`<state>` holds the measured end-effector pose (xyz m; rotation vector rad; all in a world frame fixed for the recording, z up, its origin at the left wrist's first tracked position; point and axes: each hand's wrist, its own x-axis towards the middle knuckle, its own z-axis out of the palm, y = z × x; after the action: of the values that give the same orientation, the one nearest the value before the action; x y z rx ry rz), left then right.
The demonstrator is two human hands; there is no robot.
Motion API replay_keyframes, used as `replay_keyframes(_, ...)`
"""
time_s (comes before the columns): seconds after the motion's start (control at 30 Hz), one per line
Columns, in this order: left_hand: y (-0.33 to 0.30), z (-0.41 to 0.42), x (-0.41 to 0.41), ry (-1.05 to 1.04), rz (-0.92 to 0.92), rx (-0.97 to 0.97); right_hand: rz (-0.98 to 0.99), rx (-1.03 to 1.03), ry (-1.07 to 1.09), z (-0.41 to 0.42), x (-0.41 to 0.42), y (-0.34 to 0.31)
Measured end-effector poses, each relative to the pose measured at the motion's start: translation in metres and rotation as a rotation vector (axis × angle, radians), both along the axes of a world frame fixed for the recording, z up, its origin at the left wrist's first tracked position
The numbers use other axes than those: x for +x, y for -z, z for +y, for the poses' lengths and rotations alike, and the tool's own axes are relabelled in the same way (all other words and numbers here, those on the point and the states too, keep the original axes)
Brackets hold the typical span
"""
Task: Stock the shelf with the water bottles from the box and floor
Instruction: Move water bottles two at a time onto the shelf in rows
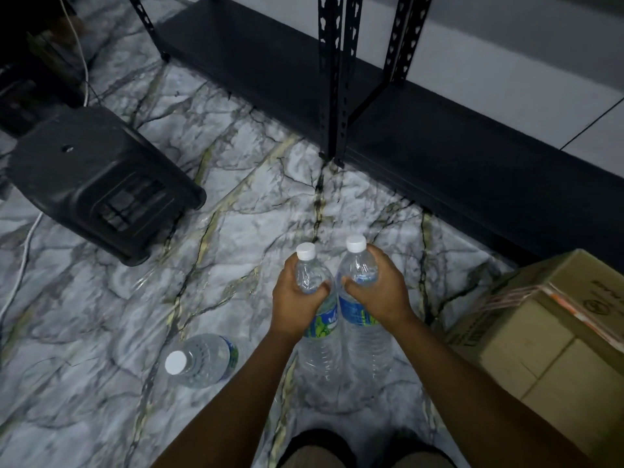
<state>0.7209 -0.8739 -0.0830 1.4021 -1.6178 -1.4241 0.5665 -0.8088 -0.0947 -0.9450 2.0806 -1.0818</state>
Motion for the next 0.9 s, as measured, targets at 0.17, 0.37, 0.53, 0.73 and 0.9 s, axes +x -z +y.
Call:
replay_keyframes(0.17, -0.03, 0.006, -0.001, 0.063, 0.026, -0.01, -0.014, -0.028, 0.058, 0.016, 0.002, -0.029)
replay_keyframes(0.37, -0.066, 0.006, -0.003, 0.152, 0.026, -0.034, -0.026, -0.078, 0.129, 0.034, 0.005, -0.067)
replay_keyframes(0.53, -0.099, 0.013, -0.01, 0.241, 0.038, -0.046, -0.013, -0.12, 0.199, 0.055, 0.005, -0.099)
replay_keyframes(0.73, -0.13, 0.032, -0.033, 0.345, 0.029, -0.031, 0.003, -0.153, 0.293, 0.094, -0.008, -0.137)
replay_keyframes(0.9, -0.156, 0.064, -0.065, 0.421, 0.035, -0.057, 0.011, -0.178, 0.372, 0.139, -0.031, -0.165)
